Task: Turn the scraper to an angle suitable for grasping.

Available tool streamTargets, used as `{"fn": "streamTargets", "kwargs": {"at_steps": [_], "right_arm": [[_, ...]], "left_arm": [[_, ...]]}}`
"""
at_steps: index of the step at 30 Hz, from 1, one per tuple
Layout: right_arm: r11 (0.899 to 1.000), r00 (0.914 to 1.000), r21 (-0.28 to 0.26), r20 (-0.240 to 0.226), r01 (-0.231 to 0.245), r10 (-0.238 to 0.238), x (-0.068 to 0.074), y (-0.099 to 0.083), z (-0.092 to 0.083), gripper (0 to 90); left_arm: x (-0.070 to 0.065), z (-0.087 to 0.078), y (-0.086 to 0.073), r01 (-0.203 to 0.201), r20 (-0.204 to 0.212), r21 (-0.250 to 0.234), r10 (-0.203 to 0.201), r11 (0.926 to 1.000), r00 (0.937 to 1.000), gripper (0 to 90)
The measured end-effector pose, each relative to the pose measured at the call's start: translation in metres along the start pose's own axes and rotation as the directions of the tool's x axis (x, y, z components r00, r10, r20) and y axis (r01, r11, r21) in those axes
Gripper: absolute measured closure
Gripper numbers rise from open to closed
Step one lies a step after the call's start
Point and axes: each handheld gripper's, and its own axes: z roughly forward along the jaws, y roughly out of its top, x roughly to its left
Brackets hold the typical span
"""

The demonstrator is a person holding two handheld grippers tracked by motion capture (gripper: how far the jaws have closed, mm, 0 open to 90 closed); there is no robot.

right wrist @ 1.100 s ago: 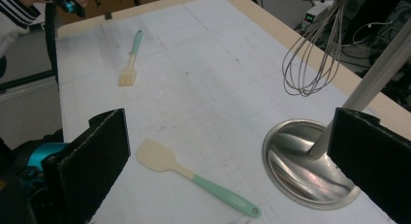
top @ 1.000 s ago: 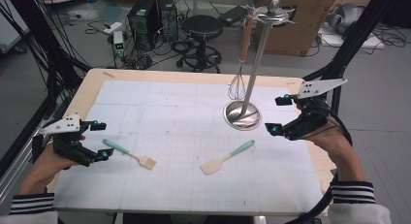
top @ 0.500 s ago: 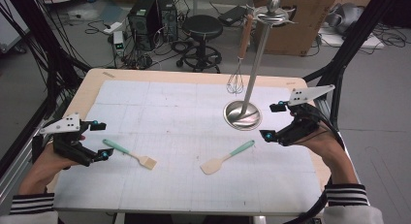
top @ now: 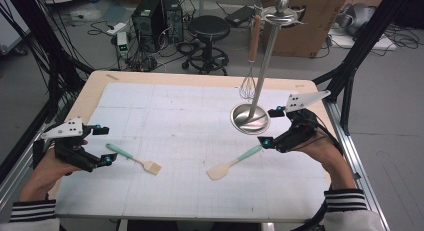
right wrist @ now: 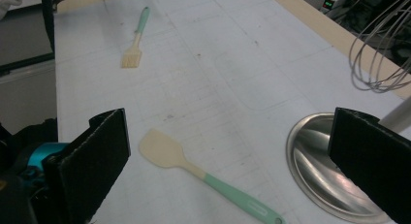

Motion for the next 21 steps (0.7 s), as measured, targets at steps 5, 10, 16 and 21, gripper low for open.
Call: {"fn": "streamTargets", "kwargs": {"at_steps": [5,10,16,21], "right_arm": [[1.0,0.9998,0.015,-0.017,0.004,-0.003,0.003,-0.001,0.015,8.2],[0.999,0.999,0.038,-0.044,0.015,-0.013,0.005,0.001,0.028,26.3],[0.995,0.9987,0.096,-0.051,0.007,-0.002,0.006,0.003,0.046,49.4],[0.986,0.9992,0.165,-0.038,0.015,-0.009,0.007,0.004,0.062,69.7]], "left_arm": [[-0.001,-0.001,0.0,-0.002,-0.004,0.005,0.002,1.0,1.0,1.7],[-0.002,-0.001,0.0,-0.003,-0.002,0.003,0.003,1.0,1.0,1.6],[-0.001,0.002,0.0,0.001,0.0,0.012,-0.001,0.9999,1.0,1.7],[-0.001,0.003,-0.001,-0.002,0.004,0.017,0.002,0.9999,1.0,1.7]]}}
